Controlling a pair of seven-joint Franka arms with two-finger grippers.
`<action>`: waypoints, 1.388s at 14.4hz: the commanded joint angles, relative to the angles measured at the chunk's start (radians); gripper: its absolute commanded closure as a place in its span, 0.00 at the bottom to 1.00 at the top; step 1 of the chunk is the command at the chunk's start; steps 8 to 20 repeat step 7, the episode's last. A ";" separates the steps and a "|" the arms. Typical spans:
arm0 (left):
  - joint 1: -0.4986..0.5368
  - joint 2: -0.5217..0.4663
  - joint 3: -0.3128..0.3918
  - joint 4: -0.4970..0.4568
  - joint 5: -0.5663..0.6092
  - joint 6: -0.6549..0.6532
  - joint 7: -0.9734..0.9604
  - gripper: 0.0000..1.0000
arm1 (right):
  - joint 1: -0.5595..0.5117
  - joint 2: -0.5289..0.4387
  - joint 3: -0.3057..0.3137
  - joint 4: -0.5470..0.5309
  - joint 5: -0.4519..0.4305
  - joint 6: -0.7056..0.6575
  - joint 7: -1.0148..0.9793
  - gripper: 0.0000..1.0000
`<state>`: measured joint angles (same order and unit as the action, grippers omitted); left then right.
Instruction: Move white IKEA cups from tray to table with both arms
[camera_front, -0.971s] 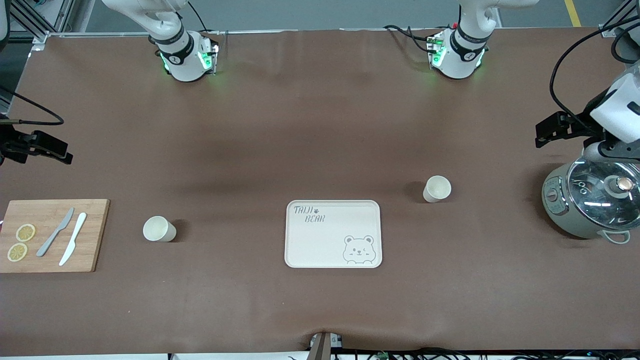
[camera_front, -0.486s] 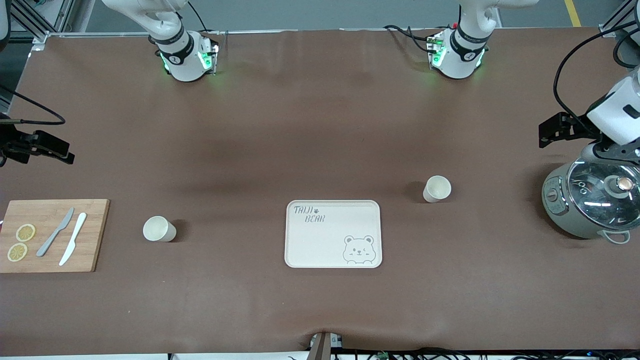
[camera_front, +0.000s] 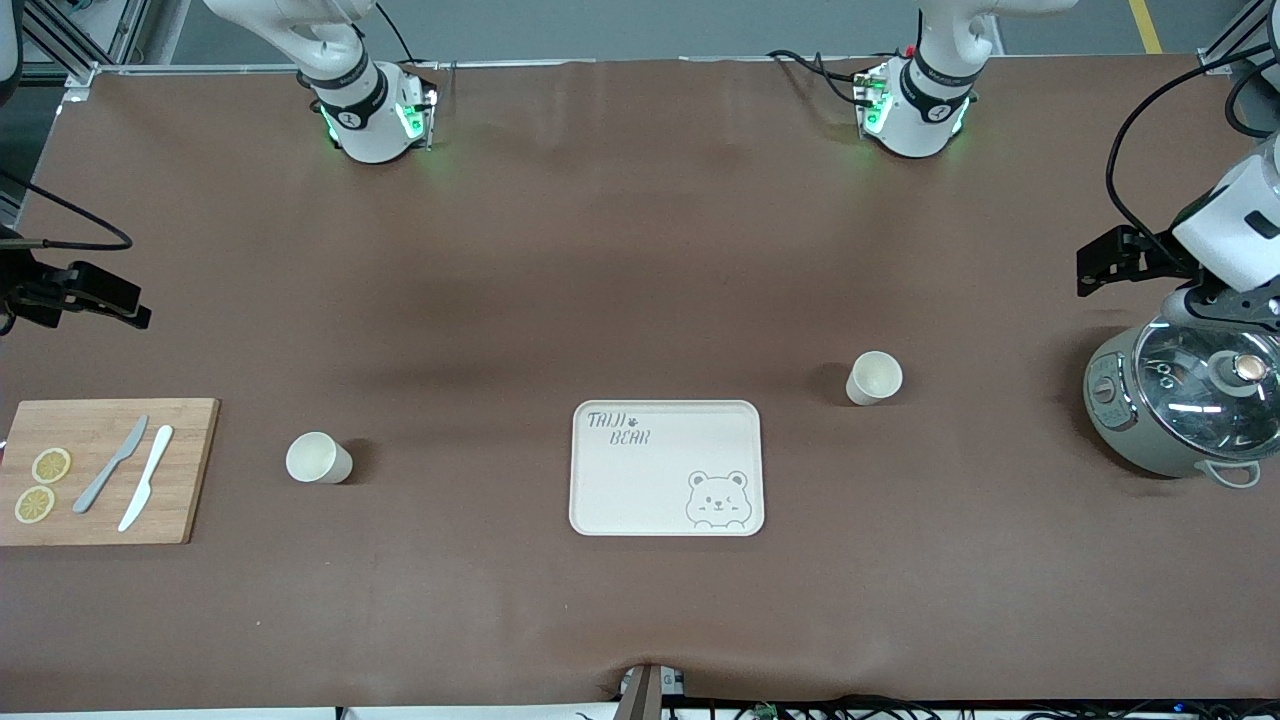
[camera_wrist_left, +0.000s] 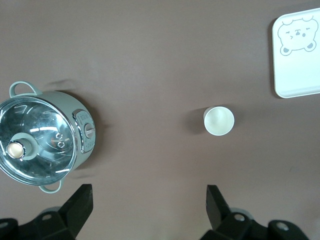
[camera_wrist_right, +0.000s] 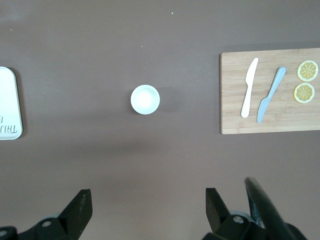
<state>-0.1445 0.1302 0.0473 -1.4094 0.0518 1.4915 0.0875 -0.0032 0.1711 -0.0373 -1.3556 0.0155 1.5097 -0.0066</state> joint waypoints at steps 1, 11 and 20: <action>-0.003 -0.001 0.002 0.009 0.008 -0.008 -0.005 0.00 | -0.004 0.005 0.002 0.009 0.009 0.001 0.016 0.00; -0.001 0.003 0.002 0.009 0.010 -0.007 -0.005 0.00 | -0.009 0.005 0.002 0.009 0.009 0.012 0.016 0.00; -0.001 0.003 0.002 0.009 0.010 -0.007 -0.005 0.00 | -0.009 0.005 0.002 0.009 0.009 0.012 0.016 0.00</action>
